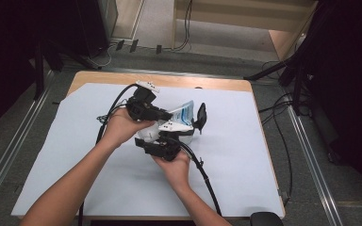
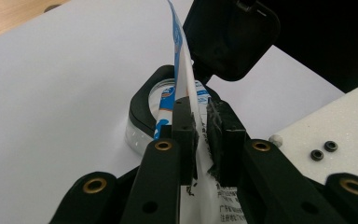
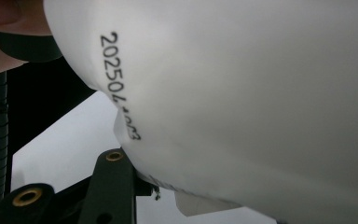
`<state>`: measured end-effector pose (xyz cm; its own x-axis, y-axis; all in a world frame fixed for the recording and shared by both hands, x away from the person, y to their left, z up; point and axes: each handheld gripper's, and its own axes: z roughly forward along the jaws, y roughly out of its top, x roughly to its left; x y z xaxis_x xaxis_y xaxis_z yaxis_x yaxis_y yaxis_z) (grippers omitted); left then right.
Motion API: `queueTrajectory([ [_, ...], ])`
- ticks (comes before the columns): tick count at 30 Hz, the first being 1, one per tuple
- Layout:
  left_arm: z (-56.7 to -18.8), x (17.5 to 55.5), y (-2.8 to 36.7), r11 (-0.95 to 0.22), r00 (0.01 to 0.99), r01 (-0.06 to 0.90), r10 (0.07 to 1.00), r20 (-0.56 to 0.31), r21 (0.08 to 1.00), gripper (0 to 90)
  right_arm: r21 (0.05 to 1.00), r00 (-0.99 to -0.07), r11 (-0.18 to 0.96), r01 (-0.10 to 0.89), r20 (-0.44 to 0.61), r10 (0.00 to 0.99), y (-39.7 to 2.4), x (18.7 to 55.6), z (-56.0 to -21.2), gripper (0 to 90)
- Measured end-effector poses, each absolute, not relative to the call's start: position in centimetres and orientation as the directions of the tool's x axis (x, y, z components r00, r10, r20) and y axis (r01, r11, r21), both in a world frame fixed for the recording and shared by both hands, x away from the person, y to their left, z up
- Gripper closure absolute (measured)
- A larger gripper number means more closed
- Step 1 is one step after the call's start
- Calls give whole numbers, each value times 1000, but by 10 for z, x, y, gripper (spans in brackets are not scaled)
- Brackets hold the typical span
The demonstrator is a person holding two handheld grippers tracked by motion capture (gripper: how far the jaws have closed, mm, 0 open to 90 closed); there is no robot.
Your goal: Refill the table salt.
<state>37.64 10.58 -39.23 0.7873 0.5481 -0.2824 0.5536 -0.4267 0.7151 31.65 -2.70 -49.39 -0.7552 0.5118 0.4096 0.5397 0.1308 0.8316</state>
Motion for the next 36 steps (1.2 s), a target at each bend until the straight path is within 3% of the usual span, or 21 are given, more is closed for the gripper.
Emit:
queueTrajectory([
  [36,-392,376,105,-425,786,553,553,-278,717,816,833,-757,130,538,410,509,-26,317,-492,566],
])
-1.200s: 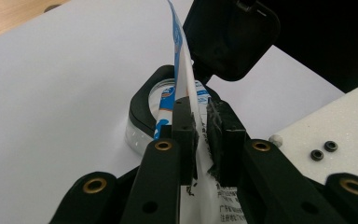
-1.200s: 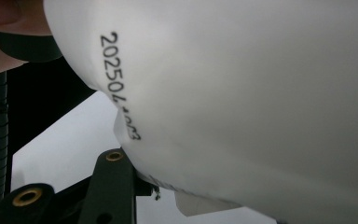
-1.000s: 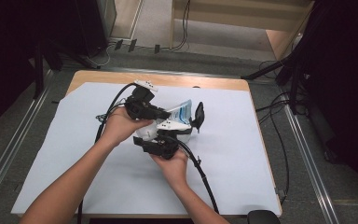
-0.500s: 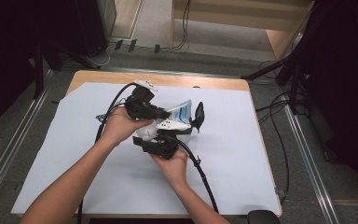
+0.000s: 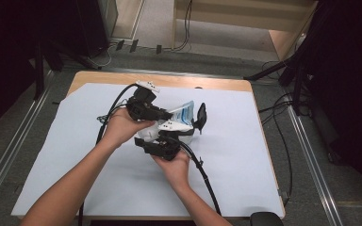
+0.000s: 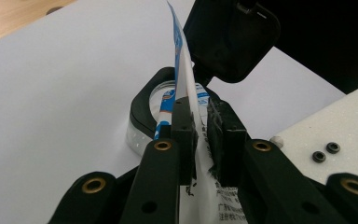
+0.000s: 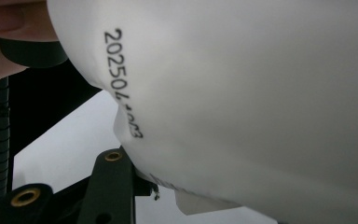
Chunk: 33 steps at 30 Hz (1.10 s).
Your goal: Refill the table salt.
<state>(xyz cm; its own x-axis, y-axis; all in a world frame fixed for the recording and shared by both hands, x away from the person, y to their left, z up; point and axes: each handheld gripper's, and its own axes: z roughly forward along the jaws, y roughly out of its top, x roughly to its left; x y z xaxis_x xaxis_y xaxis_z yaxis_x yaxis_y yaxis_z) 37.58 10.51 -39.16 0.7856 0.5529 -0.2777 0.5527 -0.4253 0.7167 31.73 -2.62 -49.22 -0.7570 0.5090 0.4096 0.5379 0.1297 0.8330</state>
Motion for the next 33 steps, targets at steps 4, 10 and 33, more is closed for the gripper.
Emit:
queueTrajectory([
  [4,-392,376,105,-422,785,553,553,-279,718,813,834,-757,128,538,410,510,-26,317,-492,566],
  [10,-392,376,105,-421,786,551,552,-279,720,811,833,-755,127,538,410,511,-26,317,-492,567],
  [33,-391,375,106,-417,784,551,556,-277,723,812,835,-757,123,537,412,508,-25,318,-492,569],
])
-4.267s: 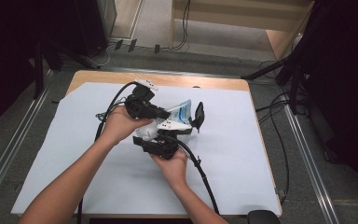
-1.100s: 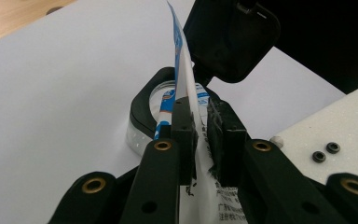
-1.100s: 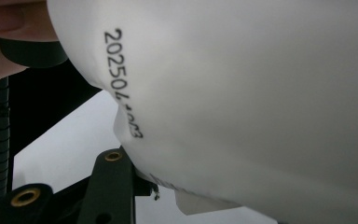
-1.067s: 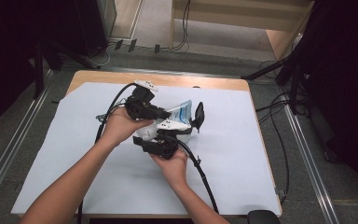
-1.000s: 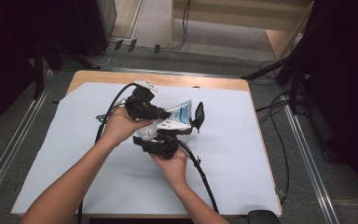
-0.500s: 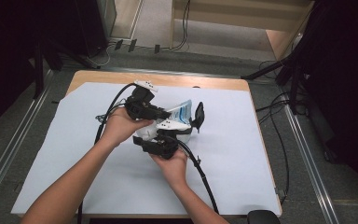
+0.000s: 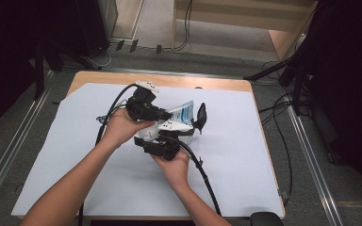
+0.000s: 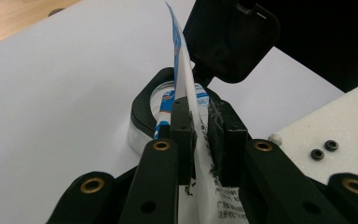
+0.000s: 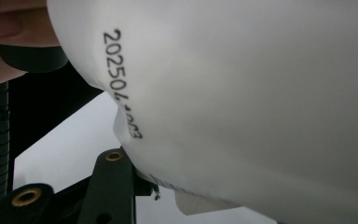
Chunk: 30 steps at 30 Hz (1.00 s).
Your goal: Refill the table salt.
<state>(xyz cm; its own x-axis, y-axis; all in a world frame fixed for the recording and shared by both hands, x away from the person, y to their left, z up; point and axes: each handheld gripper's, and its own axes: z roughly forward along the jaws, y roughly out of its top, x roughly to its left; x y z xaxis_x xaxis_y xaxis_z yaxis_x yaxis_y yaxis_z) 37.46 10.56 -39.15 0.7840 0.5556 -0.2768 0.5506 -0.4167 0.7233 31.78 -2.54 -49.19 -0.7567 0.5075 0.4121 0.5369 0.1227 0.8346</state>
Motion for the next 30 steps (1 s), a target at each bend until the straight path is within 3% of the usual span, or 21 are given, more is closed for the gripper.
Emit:
queueTrajectory([
  [30,-391,375,105,-424,786,547,557,-269,722,809,834,-761,124,538,416,498,-24,318,-490,563],
])
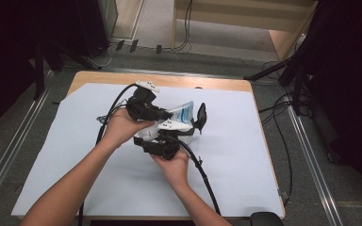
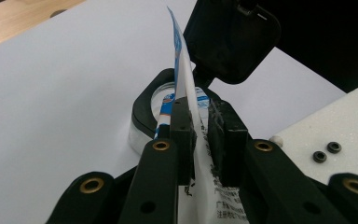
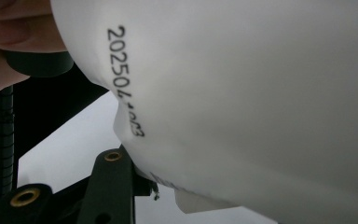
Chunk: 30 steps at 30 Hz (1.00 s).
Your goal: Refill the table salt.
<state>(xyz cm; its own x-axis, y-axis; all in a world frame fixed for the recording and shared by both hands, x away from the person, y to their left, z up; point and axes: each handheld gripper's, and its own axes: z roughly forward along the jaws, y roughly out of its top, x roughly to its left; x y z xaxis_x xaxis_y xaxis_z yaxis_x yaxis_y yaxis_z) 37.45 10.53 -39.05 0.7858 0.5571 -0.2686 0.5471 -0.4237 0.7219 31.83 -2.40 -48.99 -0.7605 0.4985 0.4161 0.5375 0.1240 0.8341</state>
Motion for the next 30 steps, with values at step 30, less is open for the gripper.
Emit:
queueTrajectory([
  [30,-390,374,106,-420,786,543,558,-266,727,808,838,-762,125,531,408,503,-23,318,-489,567],
])
